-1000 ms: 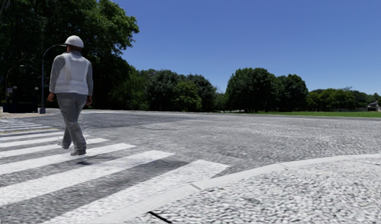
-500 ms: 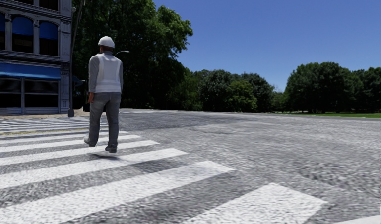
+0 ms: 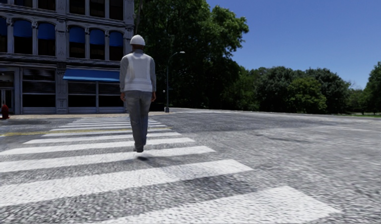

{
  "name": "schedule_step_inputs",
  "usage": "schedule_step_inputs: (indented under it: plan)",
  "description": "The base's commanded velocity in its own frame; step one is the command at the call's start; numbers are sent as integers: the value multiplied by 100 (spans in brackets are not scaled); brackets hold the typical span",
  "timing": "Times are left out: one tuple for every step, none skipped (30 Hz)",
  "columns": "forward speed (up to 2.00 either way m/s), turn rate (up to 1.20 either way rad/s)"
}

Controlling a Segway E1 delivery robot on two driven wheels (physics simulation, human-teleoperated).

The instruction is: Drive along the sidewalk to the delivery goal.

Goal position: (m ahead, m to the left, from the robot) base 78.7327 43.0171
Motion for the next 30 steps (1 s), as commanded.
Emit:
schedule_step_inputs:
  plan:
    - [139, 67]
    - [139, 67]
    - [139, 67]
    - [139, 67]
    - [139, 67]
    - [139, 67]
    - [139, 67]
    - [139, 67]
    - [139, 67]
    - [139, 67]
    - [139, 67]
    - [139, 67]
    - [139, 67]
    - [139, 67]
    - [139, 67]
    - [139, 67]
    - [139, 67]
    - [139, 67]
    - [139, 67]
    - [139, 67]
    - [139, 67]
    - [139, 67]
    - [139, 62]
    - [139, 62]
    - [139, 59]
    - [139, 58]
    - [139, 58]
    - [139, 58]
    - [139, 58]
    - [139, 57]
